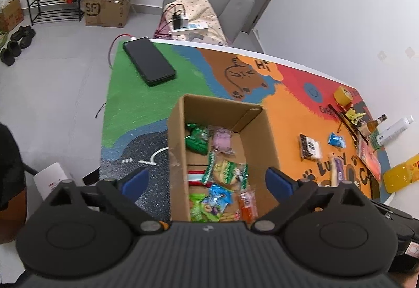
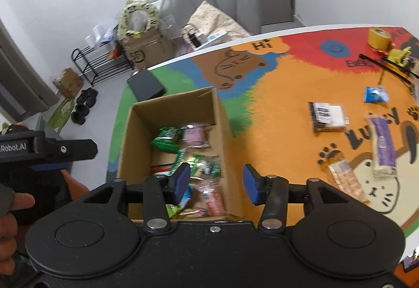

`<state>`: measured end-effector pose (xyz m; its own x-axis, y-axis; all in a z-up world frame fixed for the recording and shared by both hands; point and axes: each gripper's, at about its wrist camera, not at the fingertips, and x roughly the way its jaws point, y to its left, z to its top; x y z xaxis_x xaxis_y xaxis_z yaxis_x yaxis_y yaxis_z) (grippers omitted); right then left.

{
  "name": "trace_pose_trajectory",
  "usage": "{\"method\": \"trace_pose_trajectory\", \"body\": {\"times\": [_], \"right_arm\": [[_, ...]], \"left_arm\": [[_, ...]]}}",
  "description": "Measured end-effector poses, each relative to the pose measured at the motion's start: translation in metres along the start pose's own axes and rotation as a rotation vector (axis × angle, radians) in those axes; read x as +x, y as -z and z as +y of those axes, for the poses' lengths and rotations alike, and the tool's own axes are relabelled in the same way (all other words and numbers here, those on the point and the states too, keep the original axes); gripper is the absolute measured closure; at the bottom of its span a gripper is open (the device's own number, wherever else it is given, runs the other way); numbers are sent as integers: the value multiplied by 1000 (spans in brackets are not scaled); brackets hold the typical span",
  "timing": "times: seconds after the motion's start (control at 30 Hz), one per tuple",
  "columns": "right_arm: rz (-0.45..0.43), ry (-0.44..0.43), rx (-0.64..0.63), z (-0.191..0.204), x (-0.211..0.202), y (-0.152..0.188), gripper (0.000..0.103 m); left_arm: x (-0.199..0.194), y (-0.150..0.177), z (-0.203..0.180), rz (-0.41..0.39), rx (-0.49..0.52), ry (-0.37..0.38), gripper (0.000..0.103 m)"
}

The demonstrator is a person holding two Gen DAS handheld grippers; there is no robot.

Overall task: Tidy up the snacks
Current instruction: 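Move both tools back toward the wafer pack and purple bar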

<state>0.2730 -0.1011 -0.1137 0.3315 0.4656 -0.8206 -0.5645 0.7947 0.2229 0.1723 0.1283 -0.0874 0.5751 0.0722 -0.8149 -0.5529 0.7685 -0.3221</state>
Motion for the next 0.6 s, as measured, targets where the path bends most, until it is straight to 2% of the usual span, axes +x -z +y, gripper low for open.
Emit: {"method": "trace_pose_trajectory", "body": {"times": [0.07,0.27,0.37,0.5,0.6], "right_arm": [[-4,12,14,-9,-3,0,50],[-10,45,57,-42,-12,-2,44],[-21,52,87,-63,-16,-4,37],[-40,63,120,-89,-21,-8,21],[-42,84,122,-106,-22,-10,17]], "left_arm": [[2,-3,-6,4,6,36,8],[14,-11,-38,10,61,61,8],[21,-14,-58,5,96,79,7],[32,-19,-87,9,139,101,4],[44,-21,-114,22,202,102,3]]}}
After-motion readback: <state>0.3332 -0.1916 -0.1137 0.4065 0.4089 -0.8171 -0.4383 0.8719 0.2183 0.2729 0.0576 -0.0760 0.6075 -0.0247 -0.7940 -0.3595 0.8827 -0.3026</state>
